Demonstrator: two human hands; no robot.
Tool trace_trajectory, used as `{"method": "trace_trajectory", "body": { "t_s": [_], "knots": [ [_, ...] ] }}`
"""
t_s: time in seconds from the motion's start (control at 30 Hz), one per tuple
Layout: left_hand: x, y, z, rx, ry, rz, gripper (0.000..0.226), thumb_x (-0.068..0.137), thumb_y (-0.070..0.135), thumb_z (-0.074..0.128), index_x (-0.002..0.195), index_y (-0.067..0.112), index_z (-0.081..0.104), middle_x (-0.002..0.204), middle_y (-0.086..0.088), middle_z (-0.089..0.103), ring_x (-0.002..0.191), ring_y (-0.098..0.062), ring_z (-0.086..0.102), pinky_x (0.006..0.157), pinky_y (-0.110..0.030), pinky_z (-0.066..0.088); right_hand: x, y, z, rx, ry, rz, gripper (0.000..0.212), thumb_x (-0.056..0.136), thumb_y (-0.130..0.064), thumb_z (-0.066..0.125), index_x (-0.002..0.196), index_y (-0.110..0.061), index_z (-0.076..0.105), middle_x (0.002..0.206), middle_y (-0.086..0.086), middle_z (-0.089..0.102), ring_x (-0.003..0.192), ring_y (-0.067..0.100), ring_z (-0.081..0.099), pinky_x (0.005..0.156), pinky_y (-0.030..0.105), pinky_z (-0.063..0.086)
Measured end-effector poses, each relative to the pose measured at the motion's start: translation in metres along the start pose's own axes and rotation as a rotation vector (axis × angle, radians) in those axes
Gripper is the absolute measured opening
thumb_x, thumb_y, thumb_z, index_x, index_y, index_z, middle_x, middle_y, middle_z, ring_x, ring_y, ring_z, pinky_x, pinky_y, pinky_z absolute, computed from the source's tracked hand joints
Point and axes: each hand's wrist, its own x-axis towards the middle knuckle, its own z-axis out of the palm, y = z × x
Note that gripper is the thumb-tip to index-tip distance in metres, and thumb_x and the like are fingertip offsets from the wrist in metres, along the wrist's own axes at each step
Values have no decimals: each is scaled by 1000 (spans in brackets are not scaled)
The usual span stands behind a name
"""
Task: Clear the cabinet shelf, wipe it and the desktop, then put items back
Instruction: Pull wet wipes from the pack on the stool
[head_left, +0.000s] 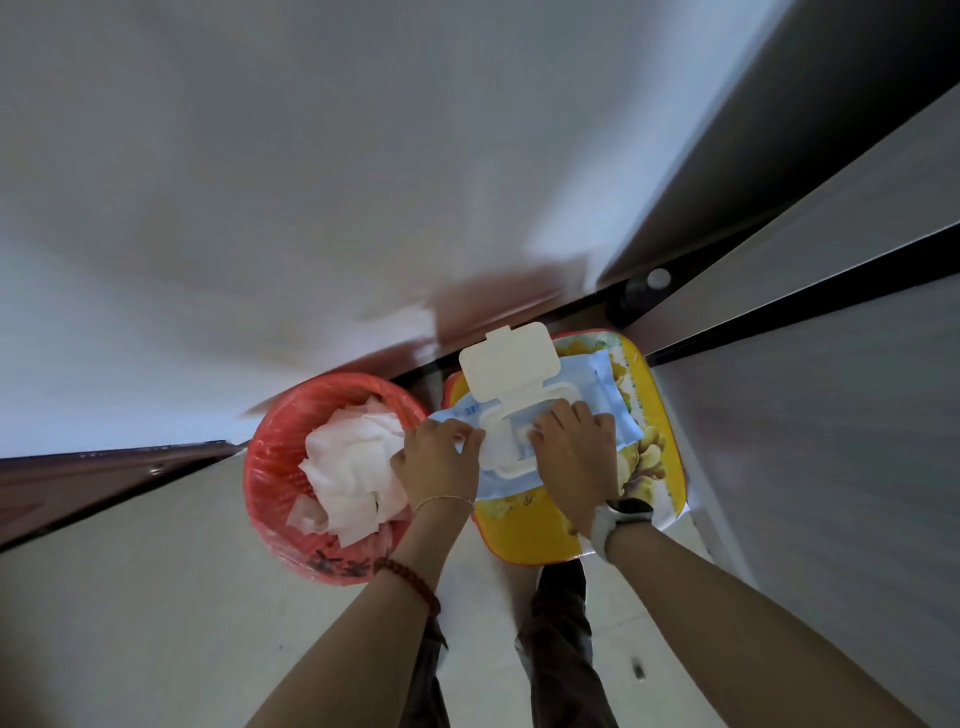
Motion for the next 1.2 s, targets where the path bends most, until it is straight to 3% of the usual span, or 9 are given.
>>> {"method": "trace_trajectory", "body": {
  "t_s": [0.23, 0.43, 0.6, 0.73, 0.83, 0.9, 0.97, 1.1, 1.2],
  "knots": [
    [-3, -3, 4, 17, 16, 8, 21, 87, 30, 55, 97, 18, 70, 110, -8, 57, 111, -26, 42, 91, -36, 30, 11, 14, 0, -16, 69, -400, 30, 75, 0, 31, 58, -10, 53, 59, 8, 53, 54, 25, 53, 48, 29, 39],
    [-4, -4, 6, 16, 32, 17, 22, 87, 32, 57, 100, 18, 69, 111, -8, 56, 112, -25, 42, 92, -36, 31, 19, 18, -1, -98, 58, -523, 29, 76, -3, 35, 62, -10, 59, 60, 6, 55, 51, 21, 51, 48, 26, 38],
    [-3, -5, 7, 13, 41, 7, 22, 87, 32, 58, 99, 19, 70, 111, -8, 55, 111, -25, 42, 92, -36, 30, 18, 18, 5, -46, 117, -464, 24, 77, -3, 33, 65, -9, 53, 60, 7, 54, 51, 22, 50, 49, 28, 38],
    [-2, -6, 9, -7, 54, 3, 21, 86, 32, 58, 96, 18, 71, 109, -8, 55, 110, -26, 42, 91, -37, 31, 13, 20, 13, 98, 143, -328, 11, 74, -5, 41, 69, -14, 41, 58, 8, 48, 50, 23, 47, 55, 28, 24],
    [-3, -6, 10, -13, 64, 1, 21, 86, 32, 58, 95, 18, 71, 108, -8, 55, 109, -25, 43, 91, -37, 31, 3, 23, 14, 311, 84, -201, 20, 80, -9, 40, 64, -6, 50, 62, 10, 50, 53, 25, 49, 49, 33, 39],
    [-3, -6, 11, -18, 74, 2, 20, 86, 31, 59, 95, 17, 71, 107, -9, 56, 108, -26, 43, 91, -37, 31, 1, 23, 9, 396, 38, -185, 24, 84, -15, 38, 72, -5, 56, 70, 11, 57, 61, 27, 53, 50, 34, 46],
    [-3, -6, 12, -25, 81, 7, 20, 86, 31, 59, 95, 17, 71, 107, -10, 56, 108, -26, 44, 91, -38, 32, 2, 21, 7, 336, 20, -232, 24, 83, -18, 39, 79, -8, 60, 75, 9, 59, 65, 27, 55, 52, 33, 45],
    [-5, -6, 12, -19, 74, 7, 21, 86, 31, 59, 97, 17, 70, 108, -9, 56, 110, -26, 43, 91, -37, 31, 8, 15, 9, 108, 12, -258, 15, 78, -15, 45, 71, -11, 58, 69, 7, 56, 61, 26, 53, 50, 29, 33],
    [-3, -6, 11, -18, 68, 10, 22, 86, 31, 59, 98, 17, 70, 109, -9, 56, 110, -26, 43, 92, -37, 30, 12, 13, 9, 56, 5, -261, 18, 80, -15, 43, 70, -10, 57, 68, 7, 56, 61, 25, 54, 49, 30, 34]
  ]
}}
